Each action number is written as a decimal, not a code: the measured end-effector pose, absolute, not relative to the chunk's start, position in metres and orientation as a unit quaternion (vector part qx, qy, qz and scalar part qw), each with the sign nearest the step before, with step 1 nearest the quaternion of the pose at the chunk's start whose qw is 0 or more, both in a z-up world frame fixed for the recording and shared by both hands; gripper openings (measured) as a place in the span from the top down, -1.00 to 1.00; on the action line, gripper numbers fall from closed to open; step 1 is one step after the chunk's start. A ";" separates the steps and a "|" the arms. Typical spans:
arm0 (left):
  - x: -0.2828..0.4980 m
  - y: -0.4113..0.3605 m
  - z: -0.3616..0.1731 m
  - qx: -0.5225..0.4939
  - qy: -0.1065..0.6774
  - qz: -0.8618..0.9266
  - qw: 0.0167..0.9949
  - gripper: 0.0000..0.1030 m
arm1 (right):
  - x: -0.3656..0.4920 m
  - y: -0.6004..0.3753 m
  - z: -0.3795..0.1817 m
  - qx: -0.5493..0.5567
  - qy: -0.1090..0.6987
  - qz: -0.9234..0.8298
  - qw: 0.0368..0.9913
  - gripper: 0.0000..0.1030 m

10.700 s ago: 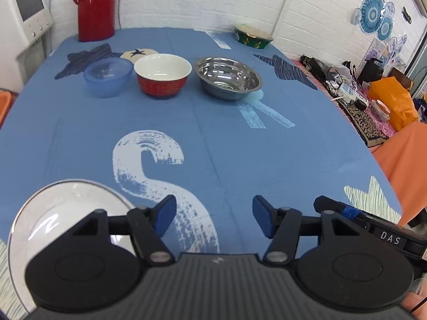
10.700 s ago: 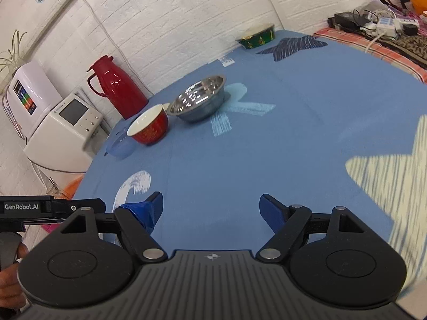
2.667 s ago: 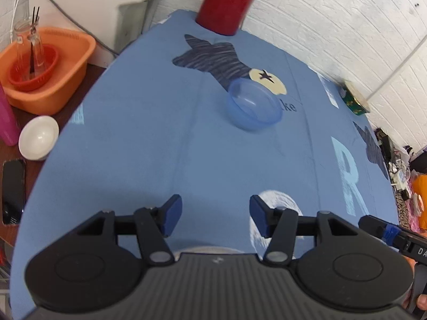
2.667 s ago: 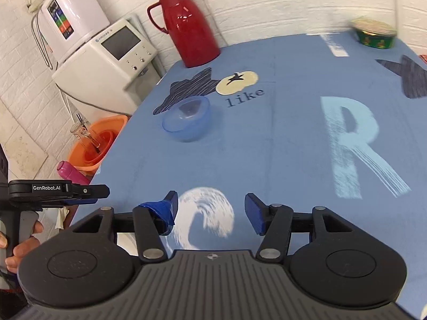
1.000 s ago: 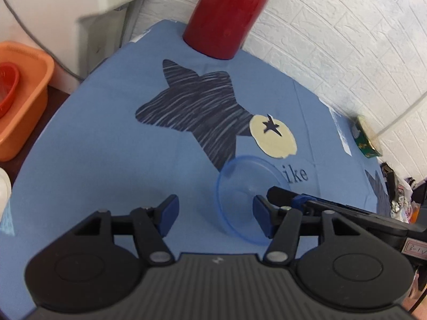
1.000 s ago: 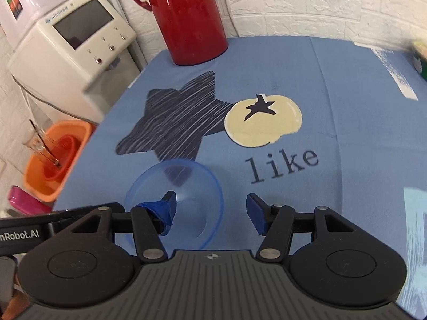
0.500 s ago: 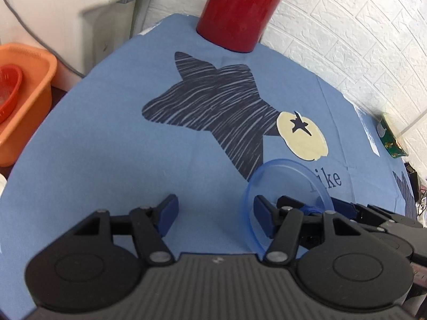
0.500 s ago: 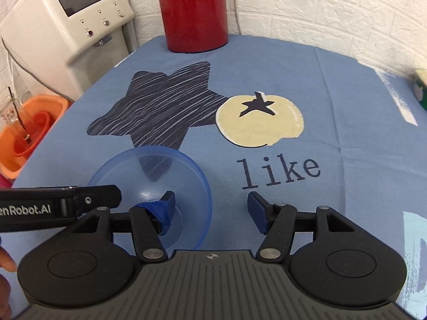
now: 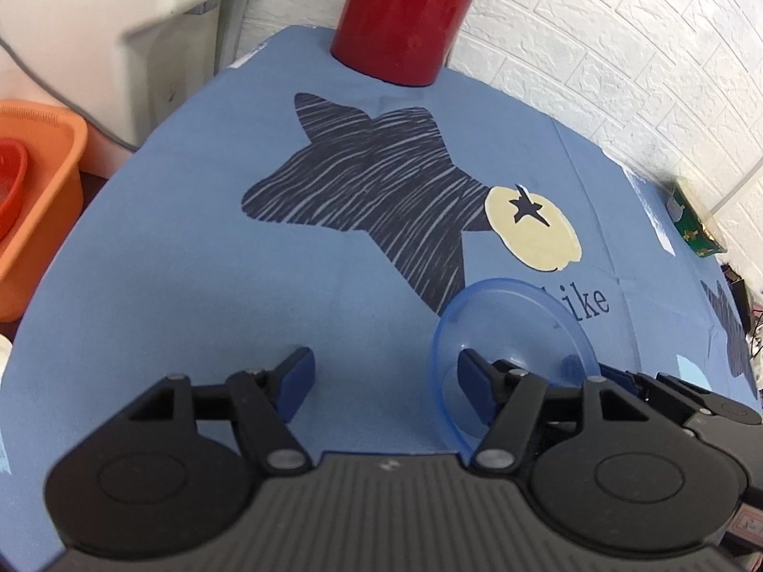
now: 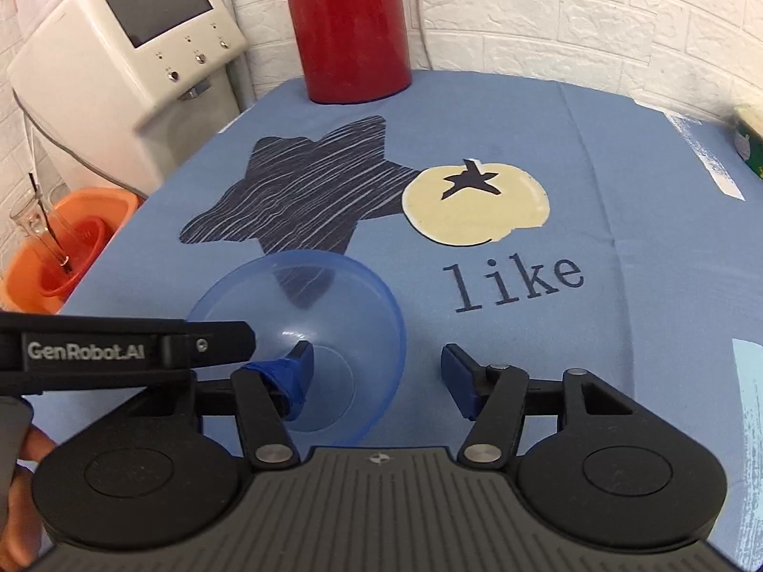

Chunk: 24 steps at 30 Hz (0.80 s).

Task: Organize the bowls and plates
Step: 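Move the left gripper to the translucent blue bowl and grasp its rim, then lower the blue bowl into the red bowl and open the left gripper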

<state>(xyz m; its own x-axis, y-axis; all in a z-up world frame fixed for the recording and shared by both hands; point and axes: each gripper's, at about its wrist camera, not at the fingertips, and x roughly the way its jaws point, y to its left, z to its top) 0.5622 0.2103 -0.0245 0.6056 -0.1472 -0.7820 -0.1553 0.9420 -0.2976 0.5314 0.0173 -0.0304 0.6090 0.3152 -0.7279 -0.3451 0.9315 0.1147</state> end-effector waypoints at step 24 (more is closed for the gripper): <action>0.446 0.129 0.052 -0.128 0.451 -0.121 0.875 1.00 | 0.390 -0.050 0.041 -0.022 0.381 0.226 0.896 0.21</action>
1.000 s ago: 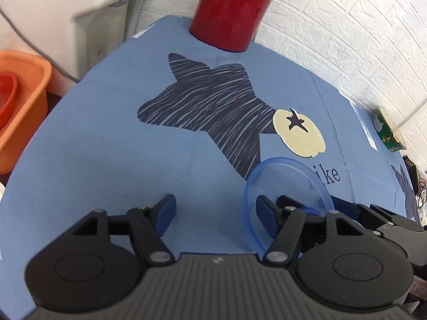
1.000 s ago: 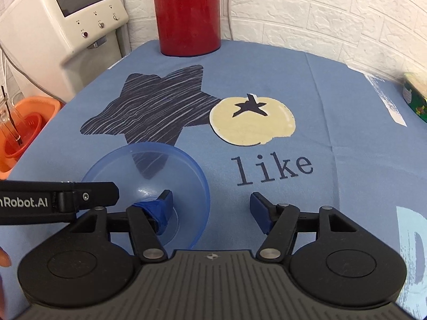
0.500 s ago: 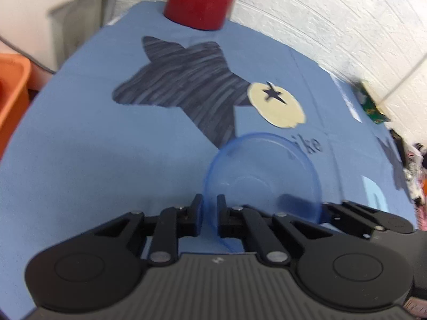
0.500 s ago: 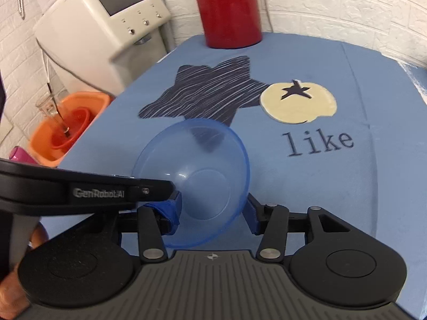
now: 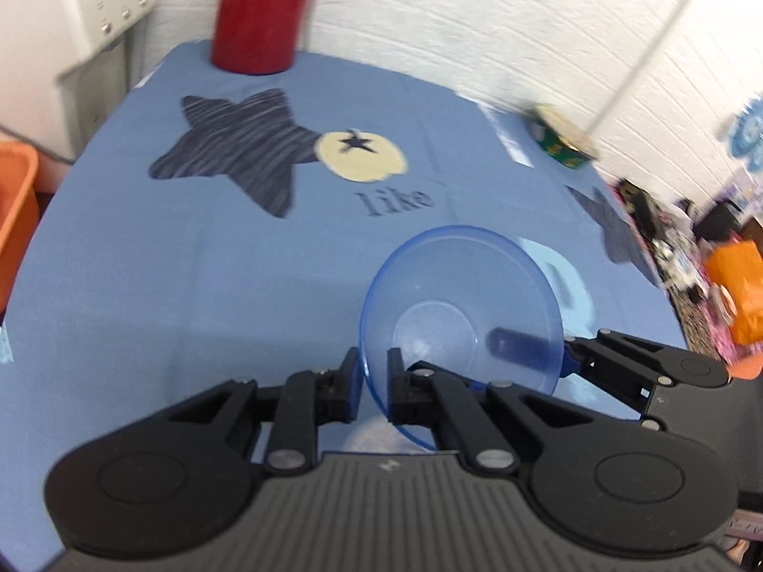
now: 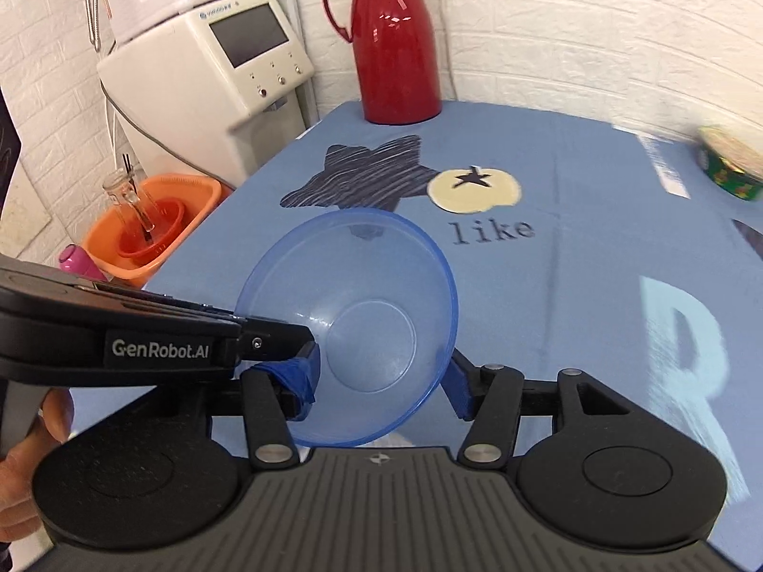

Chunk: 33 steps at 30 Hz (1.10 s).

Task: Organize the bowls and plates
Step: 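Lower the blue bowl into the red bowl and open the left gripper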

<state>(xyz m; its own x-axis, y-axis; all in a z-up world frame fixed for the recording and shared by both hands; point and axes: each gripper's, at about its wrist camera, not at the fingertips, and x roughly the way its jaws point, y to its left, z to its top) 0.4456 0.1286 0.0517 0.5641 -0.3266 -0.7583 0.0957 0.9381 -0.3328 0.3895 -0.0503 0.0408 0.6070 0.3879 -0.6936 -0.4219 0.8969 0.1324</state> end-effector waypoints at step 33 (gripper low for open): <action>0.318 0.011 0.028 -0.051 0.471 -0.167 0.865 -0.18 | 0.220 -0.227 0.002 0.146 0.370 0.135 0.907 0.20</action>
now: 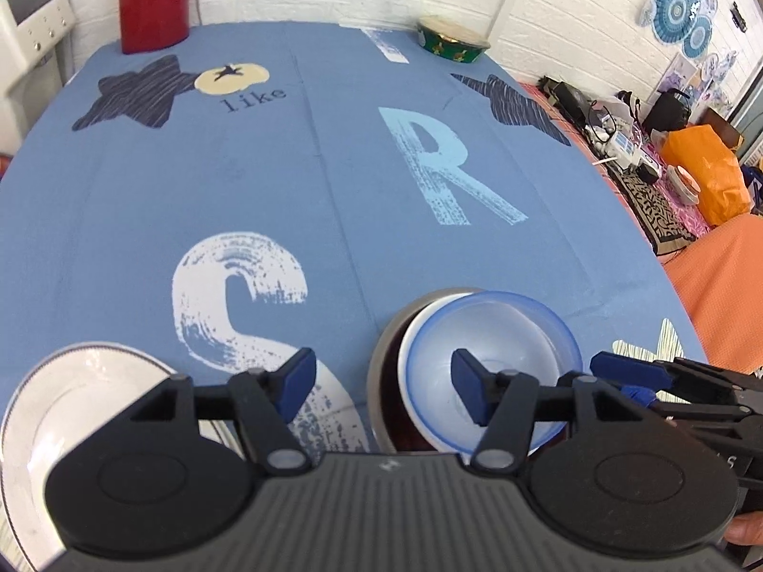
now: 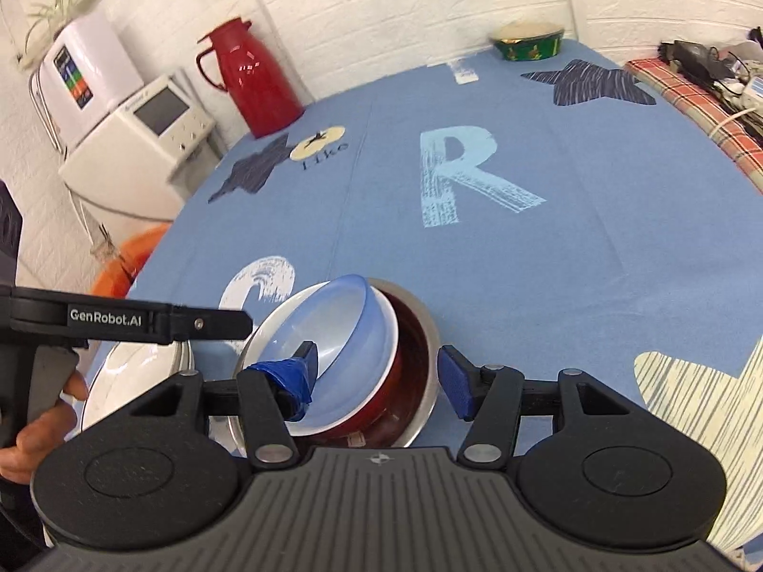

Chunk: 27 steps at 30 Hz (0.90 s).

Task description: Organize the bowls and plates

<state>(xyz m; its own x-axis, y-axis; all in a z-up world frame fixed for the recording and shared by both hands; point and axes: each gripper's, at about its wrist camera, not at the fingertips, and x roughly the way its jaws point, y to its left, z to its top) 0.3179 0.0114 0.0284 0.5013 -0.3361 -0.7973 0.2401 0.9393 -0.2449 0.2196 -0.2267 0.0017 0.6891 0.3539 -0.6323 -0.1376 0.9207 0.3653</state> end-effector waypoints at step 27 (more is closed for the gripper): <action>0.280 0.057 0.019 -0.154 0.459 -0.167 0.859 -0.25 | 0.138 -0.261 -0.030 0.394 0.234 0.032 0.888 0.12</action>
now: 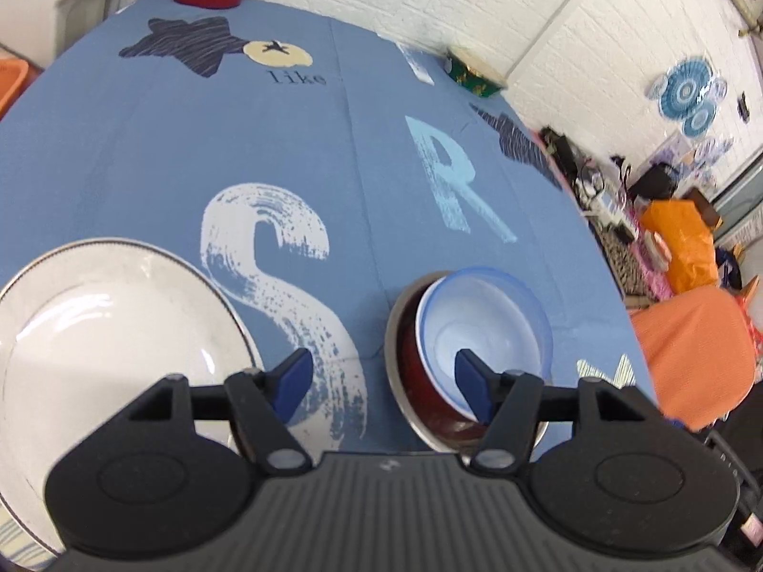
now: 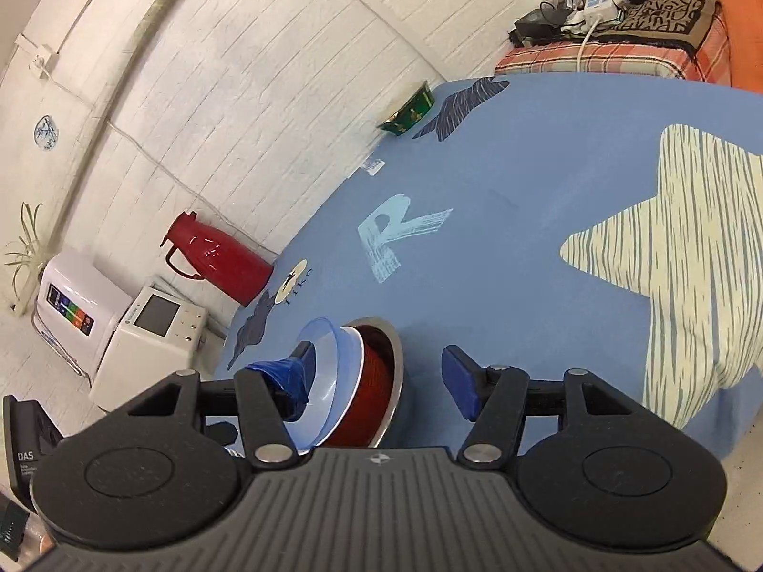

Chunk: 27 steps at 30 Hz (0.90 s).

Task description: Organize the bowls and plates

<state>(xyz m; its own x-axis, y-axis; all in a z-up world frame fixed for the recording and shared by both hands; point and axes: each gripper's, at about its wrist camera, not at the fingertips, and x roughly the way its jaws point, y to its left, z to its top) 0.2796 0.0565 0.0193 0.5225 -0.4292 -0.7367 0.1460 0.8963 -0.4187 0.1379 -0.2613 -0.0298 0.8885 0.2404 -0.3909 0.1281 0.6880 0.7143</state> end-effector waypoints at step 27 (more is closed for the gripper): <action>0.323 0.029 0.000 -0.043 0.526 -0.139 0.838 -0.35 | 0.151 -0.265 -0.038 0.361 0.296 0.019 0.884 0.11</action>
